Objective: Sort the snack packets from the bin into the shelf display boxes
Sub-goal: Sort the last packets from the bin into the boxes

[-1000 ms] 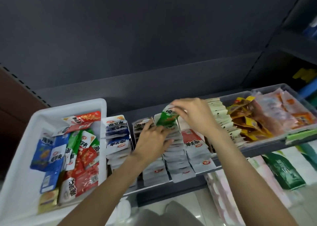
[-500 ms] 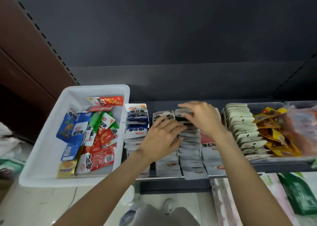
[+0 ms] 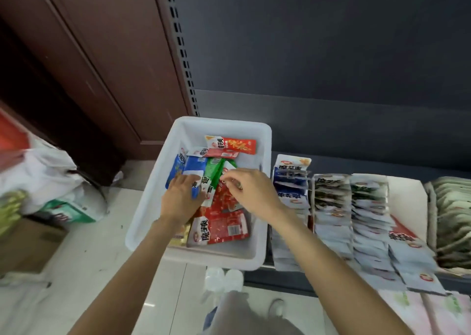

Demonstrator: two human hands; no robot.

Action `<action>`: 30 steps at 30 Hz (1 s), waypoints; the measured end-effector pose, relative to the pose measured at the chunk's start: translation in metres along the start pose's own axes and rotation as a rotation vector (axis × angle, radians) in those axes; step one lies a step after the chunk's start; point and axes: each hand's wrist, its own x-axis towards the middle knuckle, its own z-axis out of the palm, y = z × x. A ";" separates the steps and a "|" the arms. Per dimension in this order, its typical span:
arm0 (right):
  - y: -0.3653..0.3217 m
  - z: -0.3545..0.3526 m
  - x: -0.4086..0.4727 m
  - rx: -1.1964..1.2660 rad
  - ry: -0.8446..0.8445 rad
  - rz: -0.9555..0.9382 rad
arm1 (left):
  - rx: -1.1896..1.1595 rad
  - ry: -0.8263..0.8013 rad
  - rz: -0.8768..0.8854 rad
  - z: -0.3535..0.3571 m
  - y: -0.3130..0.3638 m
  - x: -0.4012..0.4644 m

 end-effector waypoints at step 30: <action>-0.004 -0.005 0.019 0.172 0.367 0.289 | -1.150 -0.099 -0.146 -0.046 0.001 -0.010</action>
